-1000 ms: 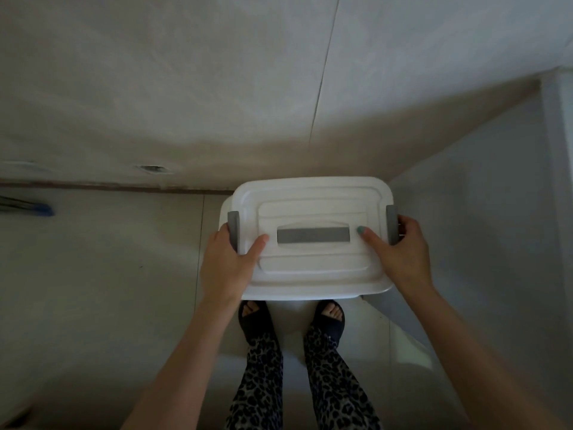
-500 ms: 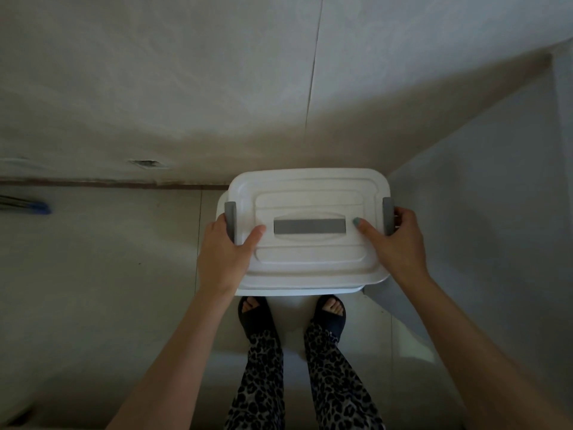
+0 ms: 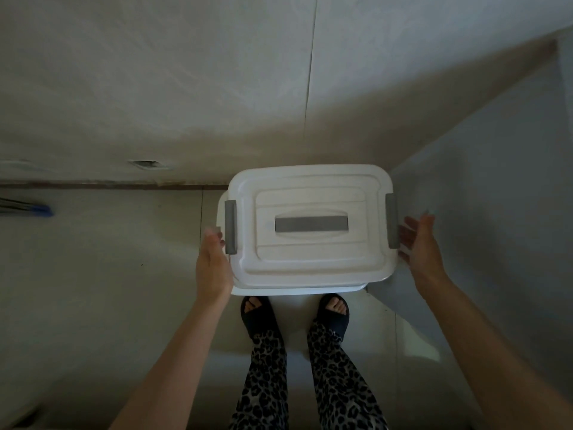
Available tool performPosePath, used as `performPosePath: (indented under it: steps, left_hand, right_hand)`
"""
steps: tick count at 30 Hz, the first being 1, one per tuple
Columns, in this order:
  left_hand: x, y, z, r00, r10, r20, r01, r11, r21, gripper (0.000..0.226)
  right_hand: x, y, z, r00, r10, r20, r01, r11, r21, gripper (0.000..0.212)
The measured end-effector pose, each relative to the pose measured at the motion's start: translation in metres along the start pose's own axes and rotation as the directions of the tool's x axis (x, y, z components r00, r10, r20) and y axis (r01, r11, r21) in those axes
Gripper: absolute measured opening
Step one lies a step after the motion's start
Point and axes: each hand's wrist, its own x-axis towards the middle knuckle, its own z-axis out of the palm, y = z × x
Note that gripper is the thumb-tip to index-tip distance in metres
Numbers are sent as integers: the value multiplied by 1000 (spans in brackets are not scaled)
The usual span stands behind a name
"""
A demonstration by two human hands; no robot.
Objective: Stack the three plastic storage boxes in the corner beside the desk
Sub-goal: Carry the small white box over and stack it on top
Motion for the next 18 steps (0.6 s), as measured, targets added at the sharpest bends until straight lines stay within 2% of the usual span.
performPosePath:
  steps: [3,5,7,9,14,18]
  left_hand:
    - [7,-17,-7,965,-253,65,262,937,-232,82]
    - [6,-28,-10,922,-359,147,387,872,-301,93]
    - [4,-37,-10,886,-403,229,460,828,-322,99]
    - [4,-43,-8,878,-409,251,474,818,-326,97]
    - [11,-50,-10,907,-405,115,420,878,-227,97]
    - [13,-51,-12,895,-432,110,446,866,-227,98]
  right_hand:
    - [5,17,-11,963,258,81,-270,939,212,94]
    - [6,31,-14,932,345,116,-363,903,231,102]
    - [5,42,-14,907,391,156,-418,884,212,106]
    - [5,48,-12,888,419,190,-452,870,196,107]
    - [7,53,-2,869,437,232,-479,862,169,104]
    - [12,54,4,859,440,264,-495,844,207,109]
